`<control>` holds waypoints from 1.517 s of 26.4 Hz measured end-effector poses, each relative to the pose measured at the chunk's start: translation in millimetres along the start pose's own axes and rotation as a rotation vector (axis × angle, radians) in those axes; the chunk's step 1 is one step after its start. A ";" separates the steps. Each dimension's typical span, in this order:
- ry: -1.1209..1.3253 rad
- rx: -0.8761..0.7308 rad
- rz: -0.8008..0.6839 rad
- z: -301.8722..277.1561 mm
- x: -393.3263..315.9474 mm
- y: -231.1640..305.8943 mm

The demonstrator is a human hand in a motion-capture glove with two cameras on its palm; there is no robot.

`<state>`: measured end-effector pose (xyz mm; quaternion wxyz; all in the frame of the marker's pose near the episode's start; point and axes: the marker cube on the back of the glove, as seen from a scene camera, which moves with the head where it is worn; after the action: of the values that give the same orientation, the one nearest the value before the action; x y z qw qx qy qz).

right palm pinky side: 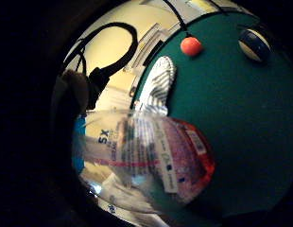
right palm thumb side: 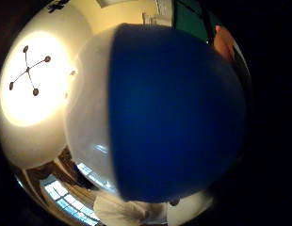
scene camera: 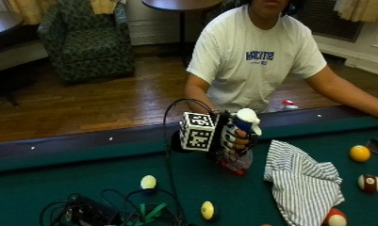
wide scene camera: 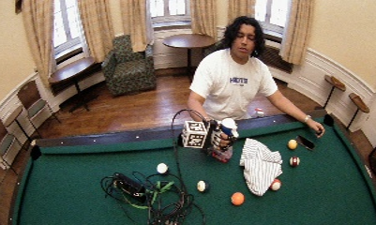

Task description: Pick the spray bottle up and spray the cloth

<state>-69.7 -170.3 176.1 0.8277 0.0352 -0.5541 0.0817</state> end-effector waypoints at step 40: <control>0.103 0.353 -0.040 13.1 -12.9 -31.4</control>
<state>-81.0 -204.4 170.2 0.8375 0.1866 -0.4871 0.1630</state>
